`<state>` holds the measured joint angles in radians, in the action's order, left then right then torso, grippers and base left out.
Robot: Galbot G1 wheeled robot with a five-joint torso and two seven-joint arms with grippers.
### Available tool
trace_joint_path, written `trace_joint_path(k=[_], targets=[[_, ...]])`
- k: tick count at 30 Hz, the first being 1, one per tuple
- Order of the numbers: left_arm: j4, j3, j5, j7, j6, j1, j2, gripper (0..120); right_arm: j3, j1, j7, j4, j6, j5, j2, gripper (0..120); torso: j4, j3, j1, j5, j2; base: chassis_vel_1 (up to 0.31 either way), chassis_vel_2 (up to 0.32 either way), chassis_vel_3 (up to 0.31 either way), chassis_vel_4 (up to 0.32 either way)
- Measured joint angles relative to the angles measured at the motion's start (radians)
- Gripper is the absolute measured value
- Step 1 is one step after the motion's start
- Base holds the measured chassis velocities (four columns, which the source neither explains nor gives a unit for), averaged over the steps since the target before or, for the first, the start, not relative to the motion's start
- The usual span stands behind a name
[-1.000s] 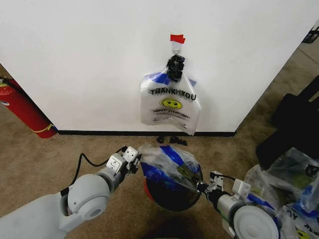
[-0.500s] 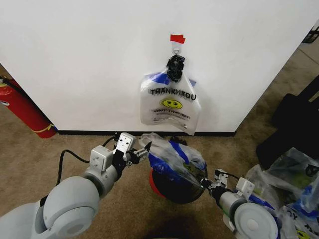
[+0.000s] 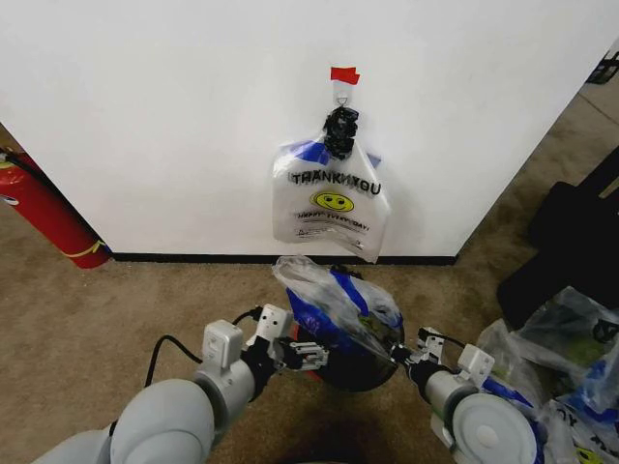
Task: Pick up the garbage bag from the wall and place it over the trash bin.
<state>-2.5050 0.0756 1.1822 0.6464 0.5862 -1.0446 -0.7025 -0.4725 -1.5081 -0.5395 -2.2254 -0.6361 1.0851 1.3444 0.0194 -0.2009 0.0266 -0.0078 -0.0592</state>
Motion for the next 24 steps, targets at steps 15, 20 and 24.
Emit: trace_joint_path(k=[15,20,24], targets=[[0.069,0.232,-0.849,-0.564,-0.059,0.118,0.102,96,0.016,-0.013,-0.003,-0.012,-0.014,-0.029,-0.001,0,0.0001,0.0,0.0,-0.0002,0.0,0.0,0.0,0.0,0.0],[0.136,0.334,-0.91,-0.581,-0.063,0.204,0.078,100,0.018,-0.02,-0.004,-0.017,-0.016,-0.031,-0.008,0,0.0,0.0,0.0,-0.0002,0.0,0.0,0.0,0.0,0.0],[0.172,0.358,-0.936,-0.581,-0.06,0.245,0.071,100,0.023,-0.021,-0.004,-0.017,-0.015,-0.032,-0.011,0,0.0,0.0,0.0,-0.0001,0.0,0.0,0.0,0.0,0.0]])
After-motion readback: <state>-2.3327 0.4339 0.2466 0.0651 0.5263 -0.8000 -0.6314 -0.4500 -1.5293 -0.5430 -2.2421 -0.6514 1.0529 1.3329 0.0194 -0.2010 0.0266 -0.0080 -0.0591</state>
